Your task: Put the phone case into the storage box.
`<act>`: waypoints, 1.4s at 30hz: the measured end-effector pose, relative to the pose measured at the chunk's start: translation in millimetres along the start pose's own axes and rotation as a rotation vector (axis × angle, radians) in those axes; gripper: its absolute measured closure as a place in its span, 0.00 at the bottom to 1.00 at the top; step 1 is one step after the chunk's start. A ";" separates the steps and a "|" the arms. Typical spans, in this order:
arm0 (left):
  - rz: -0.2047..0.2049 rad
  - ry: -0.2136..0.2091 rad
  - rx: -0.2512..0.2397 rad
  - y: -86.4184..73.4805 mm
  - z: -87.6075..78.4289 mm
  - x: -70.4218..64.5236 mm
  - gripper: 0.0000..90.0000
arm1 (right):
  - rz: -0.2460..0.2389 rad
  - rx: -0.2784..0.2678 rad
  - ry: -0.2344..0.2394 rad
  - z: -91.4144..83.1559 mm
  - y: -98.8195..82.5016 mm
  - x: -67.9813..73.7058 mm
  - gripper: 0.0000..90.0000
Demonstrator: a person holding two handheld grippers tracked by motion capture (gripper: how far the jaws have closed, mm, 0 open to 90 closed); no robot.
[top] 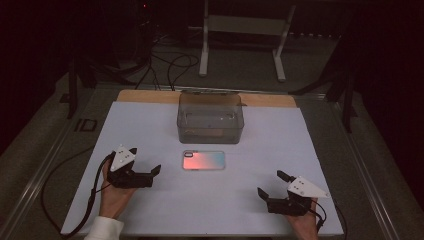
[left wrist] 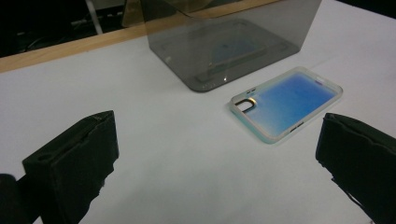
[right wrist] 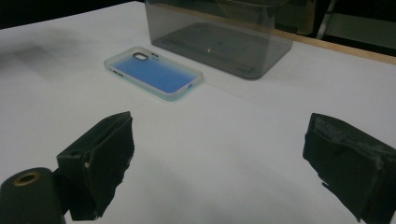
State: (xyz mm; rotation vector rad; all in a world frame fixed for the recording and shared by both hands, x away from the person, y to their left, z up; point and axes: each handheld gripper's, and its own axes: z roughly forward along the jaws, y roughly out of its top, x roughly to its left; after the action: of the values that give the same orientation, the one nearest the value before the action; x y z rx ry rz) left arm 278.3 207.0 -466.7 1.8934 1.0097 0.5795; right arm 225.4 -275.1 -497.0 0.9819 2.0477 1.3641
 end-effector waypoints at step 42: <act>0.003 -0.010 0.082 29.1 41.0 0.3 0.00 | -0.007 0.011 0.009 0.9 -0.2 0.4 0.10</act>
State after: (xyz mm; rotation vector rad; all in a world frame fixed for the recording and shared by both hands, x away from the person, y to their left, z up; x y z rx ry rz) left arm 320.0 179.3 -461.9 1.9682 1.0385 0.5377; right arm 225.7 -274.3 -497.6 0.9737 2.0652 1.3571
